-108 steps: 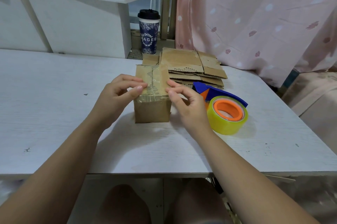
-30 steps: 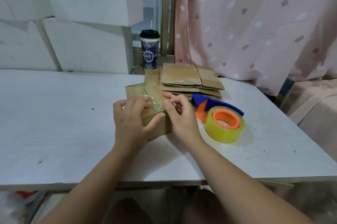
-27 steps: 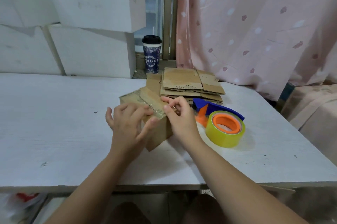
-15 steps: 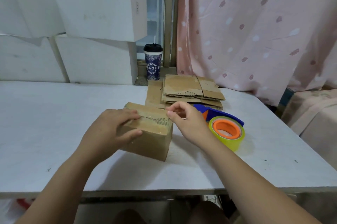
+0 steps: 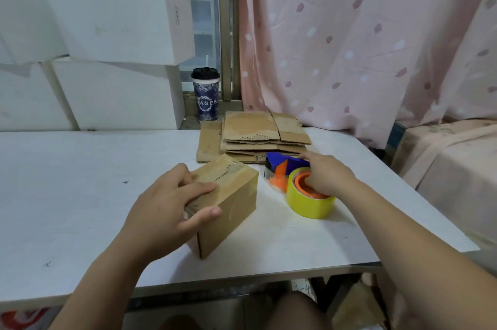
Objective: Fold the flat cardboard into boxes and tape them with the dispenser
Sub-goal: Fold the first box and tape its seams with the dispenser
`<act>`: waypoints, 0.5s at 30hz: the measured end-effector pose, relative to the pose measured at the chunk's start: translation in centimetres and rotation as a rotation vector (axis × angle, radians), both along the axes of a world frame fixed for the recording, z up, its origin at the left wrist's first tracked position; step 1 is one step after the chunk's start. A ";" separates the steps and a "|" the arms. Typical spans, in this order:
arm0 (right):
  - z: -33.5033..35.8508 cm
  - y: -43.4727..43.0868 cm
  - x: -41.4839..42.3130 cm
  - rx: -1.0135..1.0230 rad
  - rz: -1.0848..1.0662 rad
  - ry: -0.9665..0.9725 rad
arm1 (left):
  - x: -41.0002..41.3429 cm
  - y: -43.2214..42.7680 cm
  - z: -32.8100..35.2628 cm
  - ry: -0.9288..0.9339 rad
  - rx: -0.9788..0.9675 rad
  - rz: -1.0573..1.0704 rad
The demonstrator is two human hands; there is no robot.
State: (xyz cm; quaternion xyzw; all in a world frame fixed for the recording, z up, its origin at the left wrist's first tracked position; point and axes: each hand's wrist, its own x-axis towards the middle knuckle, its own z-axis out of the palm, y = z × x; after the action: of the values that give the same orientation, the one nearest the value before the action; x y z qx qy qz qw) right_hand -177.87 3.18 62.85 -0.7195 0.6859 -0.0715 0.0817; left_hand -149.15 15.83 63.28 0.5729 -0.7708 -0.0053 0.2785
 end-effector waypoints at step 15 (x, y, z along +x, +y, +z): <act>-0.3 1.3 -2.7 0.033 0.026 -0.121 | -2.5 1.5 1.0 -0.074 0.056 0.052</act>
State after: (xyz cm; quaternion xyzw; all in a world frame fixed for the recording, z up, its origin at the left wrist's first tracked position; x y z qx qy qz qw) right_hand -180.56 4.51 62.55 -0.7213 0.6715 -0.1024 0.1354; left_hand -151.67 17.32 64.28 0.5999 -0.7651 0.0016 0.2339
